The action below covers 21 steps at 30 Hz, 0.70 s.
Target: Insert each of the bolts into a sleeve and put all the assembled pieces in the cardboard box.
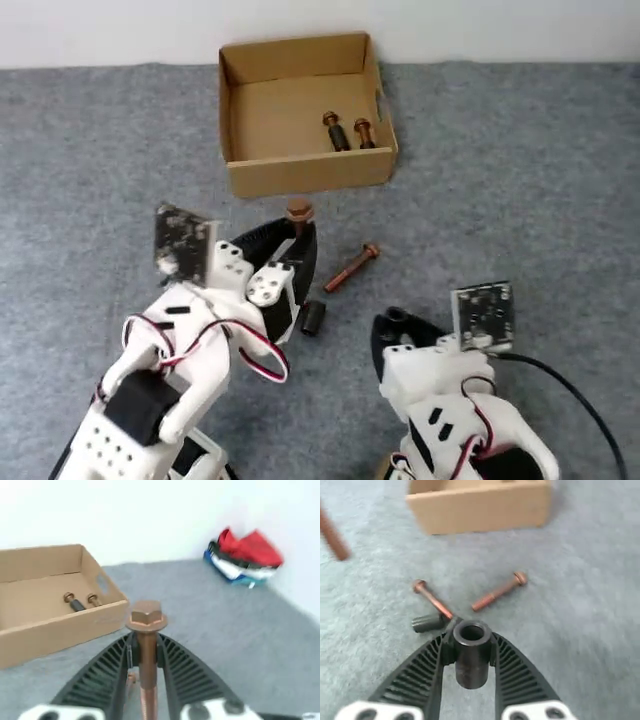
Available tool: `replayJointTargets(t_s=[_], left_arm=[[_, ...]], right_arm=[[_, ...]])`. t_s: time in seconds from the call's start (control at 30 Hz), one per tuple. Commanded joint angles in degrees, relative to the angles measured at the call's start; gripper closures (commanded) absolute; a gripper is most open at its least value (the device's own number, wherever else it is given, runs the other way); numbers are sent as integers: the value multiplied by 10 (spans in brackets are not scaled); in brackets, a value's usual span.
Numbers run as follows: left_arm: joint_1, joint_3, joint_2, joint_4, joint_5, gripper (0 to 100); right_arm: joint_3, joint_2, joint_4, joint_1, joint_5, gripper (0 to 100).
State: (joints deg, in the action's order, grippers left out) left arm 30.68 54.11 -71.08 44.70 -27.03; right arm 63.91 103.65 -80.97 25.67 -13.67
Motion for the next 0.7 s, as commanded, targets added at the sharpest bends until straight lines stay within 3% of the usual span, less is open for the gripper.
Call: replayJointTargets(t_s=[0.0,0.23,0.67], left_arm=[[4,9,-40,-50,-54,995],[5,16,-62,-97,-105,995],[48,75,-65,-118,-107,995]], right_arm=[[4,3,64,33,39,991],[10,-8,135,90,119,991],[12,-16,196,93,186,991]])
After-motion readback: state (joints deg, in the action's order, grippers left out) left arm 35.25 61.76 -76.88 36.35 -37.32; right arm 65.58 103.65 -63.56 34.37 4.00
